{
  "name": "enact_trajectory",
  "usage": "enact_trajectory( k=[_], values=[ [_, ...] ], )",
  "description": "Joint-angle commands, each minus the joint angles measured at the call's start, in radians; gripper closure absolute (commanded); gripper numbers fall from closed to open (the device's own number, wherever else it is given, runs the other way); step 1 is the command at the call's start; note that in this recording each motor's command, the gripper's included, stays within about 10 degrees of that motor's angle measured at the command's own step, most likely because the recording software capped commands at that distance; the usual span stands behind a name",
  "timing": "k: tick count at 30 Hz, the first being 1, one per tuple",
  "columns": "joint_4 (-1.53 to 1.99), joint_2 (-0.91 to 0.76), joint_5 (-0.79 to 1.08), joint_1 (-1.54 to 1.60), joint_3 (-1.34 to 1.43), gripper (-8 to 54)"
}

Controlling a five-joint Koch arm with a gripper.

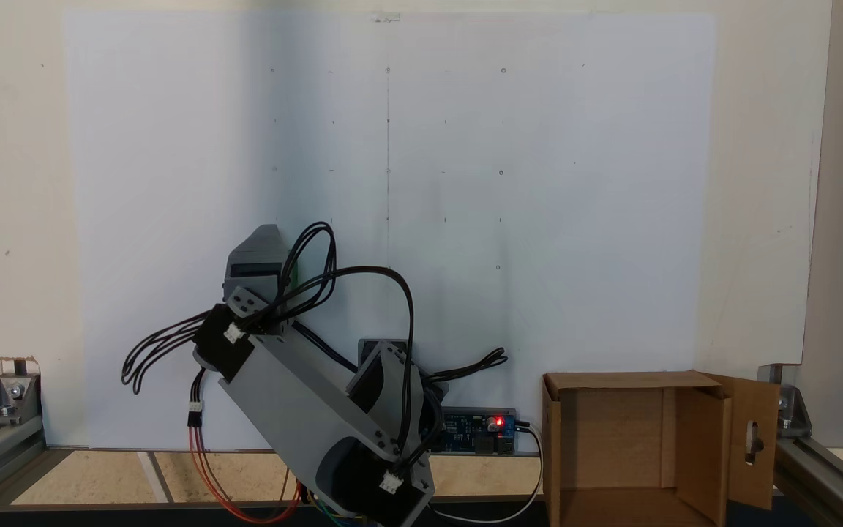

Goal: Grasp a green dice and put it in the bin.

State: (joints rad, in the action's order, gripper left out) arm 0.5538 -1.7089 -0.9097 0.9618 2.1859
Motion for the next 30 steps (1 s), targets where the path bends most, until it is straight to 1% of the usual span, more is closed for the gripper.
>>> enact_trajectory(
  k=[1,9,26,30],
  values=[
    [-0.018,-0.005,-0.077,0.002,-0.018,3.2],
    [-0.046,0.049,-0.075,-0.012,-0.018,3.2],
    [-0.046,0.071,-0.074,-0.040,-0.015,4.3],
    [-0.043,0.072,-0.072,-0.038,-0.011,9.8]
  ],
)
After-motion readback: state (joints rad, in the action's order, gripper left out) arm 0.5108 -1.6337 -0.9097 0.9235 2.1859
